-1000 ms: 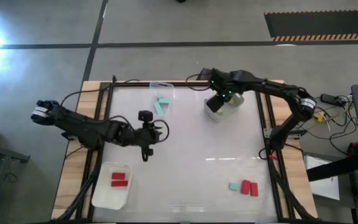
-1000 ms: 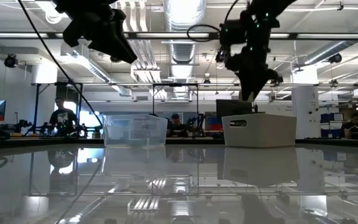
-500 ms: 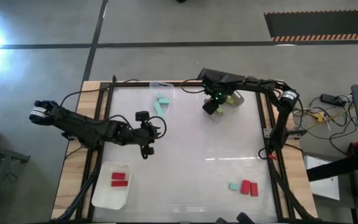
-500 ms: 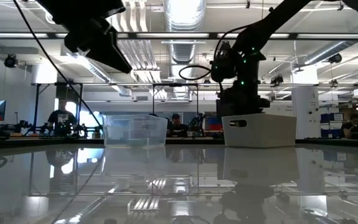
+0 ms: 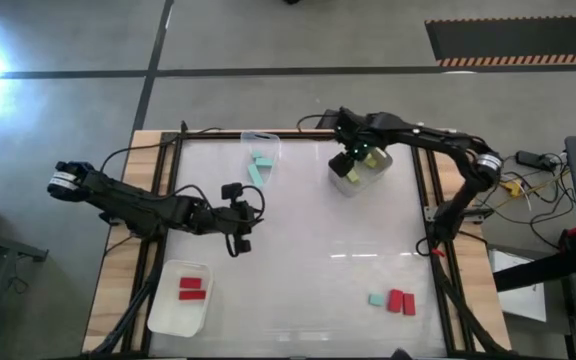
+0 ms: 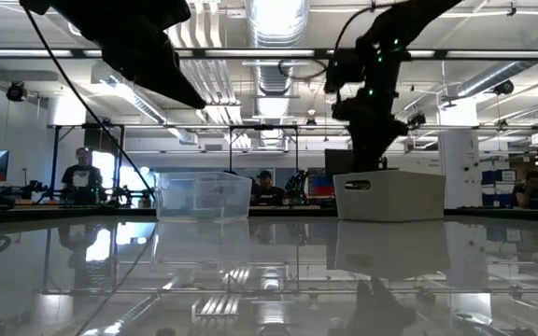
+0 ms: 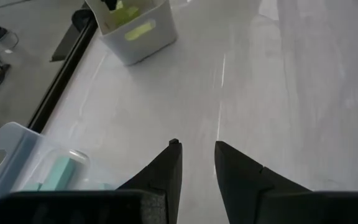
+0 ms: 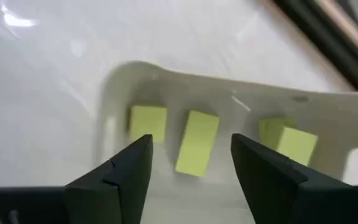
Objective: Sort & place blocks by color
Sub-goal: Put the red block into the white bin
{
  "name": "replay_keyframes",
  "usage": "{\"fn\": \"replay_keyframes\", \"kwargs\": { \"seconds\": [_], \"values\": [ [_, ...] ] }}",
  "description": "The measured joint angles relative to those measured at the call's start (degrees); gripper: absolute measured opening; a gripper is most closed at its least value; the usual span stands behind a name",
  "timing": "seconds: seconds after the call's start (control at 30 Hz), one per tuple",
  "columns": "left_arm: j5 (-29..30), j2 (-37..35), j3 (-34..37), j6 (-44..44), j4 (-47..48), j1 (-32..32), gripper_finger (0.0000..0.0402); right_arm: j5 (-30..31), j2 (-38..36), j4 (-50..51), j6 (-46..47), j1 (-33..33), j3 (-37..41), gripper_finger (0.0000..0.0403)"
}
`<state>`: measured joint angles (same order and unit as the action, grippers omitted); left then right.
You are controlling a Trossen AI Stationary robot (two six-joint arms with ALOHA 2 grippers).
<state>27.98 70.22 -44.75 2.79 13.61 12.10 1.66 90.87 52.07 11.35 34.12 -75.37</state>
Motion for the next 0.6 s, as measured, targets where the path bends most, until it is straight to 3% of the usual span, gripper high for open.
{"fn": "replay_keyframes", "kwargs": {
  "seconds": [0.33,0.5,0.6],
  "values": [
    [0.0,0.2,-0.1,0.1,-3.0,0.0,0.0079,0.2,-9.5,-0.6,2.5,-8.3,0.7,0.0174],
    [0.0,0.2,-0.1,-0.1,-3.7,0.0,0.0079,5.9,-11.3,-0.5,5.3,-15.4,0.9,0.0168],
    [0.0,0.2,-0.1,-0.1,-4.1,0.0,0.0079,6.3,-11.6,-0.5,6.7,-19.7,0.9,0.0168]
  ]
}}
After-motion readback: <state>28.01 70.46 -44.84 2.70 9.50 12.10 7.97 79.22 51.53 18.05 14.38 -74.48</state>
